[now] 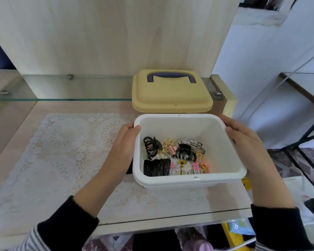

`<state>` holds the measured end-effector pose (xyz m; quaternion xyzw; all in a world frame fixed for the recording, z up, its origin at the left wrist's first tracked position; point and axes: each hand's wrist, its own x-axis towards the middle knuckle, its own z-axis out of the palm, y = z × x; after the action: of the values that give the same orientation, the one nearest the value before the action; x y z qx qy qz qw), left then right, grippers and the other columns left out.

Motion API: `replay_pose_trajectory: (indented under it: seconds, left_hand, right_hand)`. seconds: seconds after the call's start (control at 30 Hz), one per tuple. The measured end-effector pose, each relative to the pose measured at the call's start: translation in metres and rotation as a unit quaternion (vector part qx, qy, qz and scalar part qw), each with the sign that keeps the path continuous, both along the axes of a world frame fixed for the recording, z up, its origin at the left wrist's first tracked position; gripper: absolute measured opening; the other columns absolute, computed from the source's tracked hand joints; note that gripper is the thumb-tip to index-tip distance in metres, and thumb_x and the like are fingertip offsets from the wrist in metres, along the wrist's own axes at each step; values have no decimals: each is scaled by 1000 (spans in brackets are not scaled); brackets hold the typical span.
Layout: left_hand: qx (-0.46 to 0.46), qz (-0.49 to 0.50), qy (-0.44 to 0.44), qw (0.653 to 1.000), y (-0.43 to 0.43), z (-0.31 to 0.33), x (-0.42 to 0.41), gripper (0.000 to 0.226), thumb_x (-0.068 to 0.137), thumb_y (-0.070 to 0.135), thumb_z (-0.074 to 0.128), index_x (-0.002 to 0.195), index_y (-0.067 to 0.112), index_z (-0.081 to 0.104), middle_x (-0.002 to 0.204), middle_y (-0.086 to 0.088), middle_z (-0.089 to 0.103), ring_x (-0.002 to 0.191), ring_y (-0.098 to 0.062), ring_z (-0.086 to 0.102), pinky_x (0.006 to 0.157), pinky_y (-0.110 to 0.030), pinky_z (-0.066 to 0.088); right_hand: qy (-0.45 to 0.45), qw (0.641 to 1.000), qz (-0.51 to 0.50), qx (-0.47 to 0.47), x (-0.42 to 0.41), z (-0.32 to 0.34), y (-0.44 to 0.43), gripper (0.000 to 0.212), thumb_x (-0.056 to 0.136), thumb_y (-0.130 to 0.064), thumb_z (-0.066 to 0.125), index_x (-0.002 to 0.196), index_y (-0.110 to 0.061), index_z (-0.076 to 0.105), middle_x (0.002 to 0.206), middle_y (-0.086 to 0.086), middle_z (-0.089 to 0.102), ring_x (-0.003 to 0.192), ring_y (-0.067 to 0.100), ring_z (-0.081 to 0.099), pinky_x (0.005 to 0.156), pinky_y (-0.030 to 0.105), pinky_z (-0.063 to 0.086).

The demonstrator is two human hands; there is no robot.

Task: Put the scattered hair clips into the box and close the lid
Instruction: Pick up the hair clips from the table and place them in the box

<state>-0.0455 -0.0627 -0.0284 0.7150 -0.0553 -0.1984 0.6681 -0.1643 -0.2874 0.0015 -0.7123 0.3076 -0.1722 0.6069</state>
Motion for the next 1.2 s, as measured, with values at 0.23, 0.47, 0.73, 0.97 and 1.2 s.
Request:
replay_pose_trajectory:
  seconds: [0.23, 0.47, 0.73, 0.97, 1.2]
  left_hand:
    - [-17, 10, -5, 1000, 12, 0, 3, 17, 98, 34, 44, 98, 33, 61, 89, 6, 65, 80, -15, 62, 76, -36, 48]
    - [-22, 37, -8, 999, 51, 0, 17, 19, 98, 31, 45, 93, 29, 63, 84, 6, 65, 76, -15, 61, 73, -35, 48]
    - [8, 38, -54, 998, 104, -1, 39, 20, 99, 31, 45, 97, 25, 65, 82, 8, 66, 69, -10, 61, 67, -33, 45]
    - [19, 34, -49, 998, 129, -2, 51, 22, 80, 48, 48, 84, 34, 65, 74, 11, 64, 64, -11, 60, 64, -33, 47]
    - [21, 26, -79, 996, 129, -5, 50, 25, 84, 48, 43, 87, 33, 63, 77, 16, 62, 65, -4, 59, 66, -32, 45]
  right_hand:
    - [-16, 999, -23, 16, 1, 2, 16, 37, 95, -8, 44, 122, -25, 64, 109, -9, 70, 89, 5, 65, 73, 22, 50]
    - [-44, 999, 18, 21, 16, 2, 55, 45, 93, 1, 41, 91, -31, 72, 77, -22, 71, 69, -2, 63, 57, 12, 50]
    - [-59, 996, 58, -24, 44, 0, 101, 37, 90, -5, 46, 104, -28, 72, 92, -10, 73, 85, 9, 67, 68, 27, 55]
    - [-40, 987, -48, -148, 60, -10, 123, 38, 87, -12, 42, 102, -33, 70, 99, -15, 69, 95, 9, 61, 85, 37, 53]
    - [-11, 992, -79, -100, 60, -17, 118, 23, 86, -20, 49, 98, -28, 65, 99, -8, 66, 93, 17, 62, 77, 37, 53]
